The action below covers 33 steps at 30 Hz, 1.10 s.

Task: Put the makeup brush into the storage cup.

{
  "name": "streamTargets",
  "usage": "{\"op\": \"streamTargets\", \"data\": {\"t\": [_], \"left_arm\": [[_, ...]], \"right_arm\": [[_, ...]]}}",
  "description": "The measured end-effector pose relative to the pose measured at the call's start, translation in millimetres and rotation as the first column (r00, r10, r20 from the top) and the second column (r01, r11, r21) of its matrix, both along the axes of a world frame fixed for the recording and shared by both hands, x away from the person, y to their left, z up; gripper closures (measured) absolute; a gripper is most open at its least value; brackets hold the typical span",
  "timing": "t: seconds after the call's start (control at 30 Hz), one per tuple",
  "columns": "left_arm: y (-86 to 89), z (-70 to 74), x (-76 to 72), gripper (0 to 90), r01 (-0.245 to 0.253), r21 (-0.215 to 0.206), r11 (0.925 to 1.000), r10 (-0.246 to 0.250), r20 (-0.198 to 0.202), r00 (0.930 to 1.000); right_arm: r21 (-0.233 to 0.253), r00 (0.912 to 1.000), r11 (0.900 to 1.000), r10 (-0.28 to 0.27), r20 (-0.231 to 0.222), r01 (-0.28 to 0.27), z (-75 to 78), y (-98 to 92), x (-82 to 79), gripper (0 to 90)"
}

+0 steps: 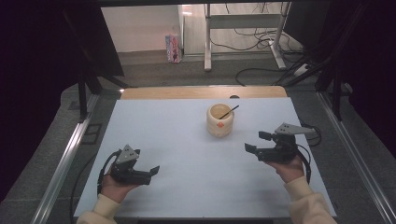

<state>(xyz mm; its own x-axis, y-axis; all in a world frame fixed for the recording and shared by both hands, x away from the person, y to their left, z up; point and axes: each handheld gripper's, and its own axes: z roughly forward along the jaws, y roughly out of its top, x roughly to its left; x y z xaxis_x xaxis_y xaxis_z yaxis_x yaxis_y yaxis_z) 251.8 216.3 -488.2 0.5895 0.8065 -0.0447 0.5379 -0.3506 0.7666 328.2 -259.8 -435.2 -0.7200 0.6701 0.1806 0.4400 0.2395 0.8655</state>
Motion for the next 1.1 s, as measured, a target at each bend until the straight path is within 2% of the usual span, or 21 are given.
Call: {"op": "streamTargets", "data": {"t": [0.27,0.47,0.77,1.1], "left_arm": [[-0.5,-0.2,0.3,4.4,0.002,0.010,0.9999,-0.002,0.001,1.0000],[-0.2,0.0,0.7,4.4,0.000,0.013,0.9999,0.000,0.005,1.0000],[-0.5,0.2,0.5,4.3,0.001,0.015,0.9999,-0.002,0.005,1.0000],[-1.7,0.2,0.3,4.2,0.003,0.019,0.9998,-0.003,0.005,1.0000]], "right_arm": [[-0.041,0.9994,0.999,-0.026,-0.025,0.025,-12.8,-23.4,-22.1,15.5],[-0.075,0.9990,0.997,-0.025,-0.036,0.023,-20.3,-30.3,-35.7,15.6],[-0.102,0.9991,0.995,-0.009,-0.041,0.005,-24.1,-23.4,-35.4,15.6],[-0.096,0.9991,0.995,-0.016,-0.038,0.012,-24.3,-25.6,-35.5,15.6]]}}
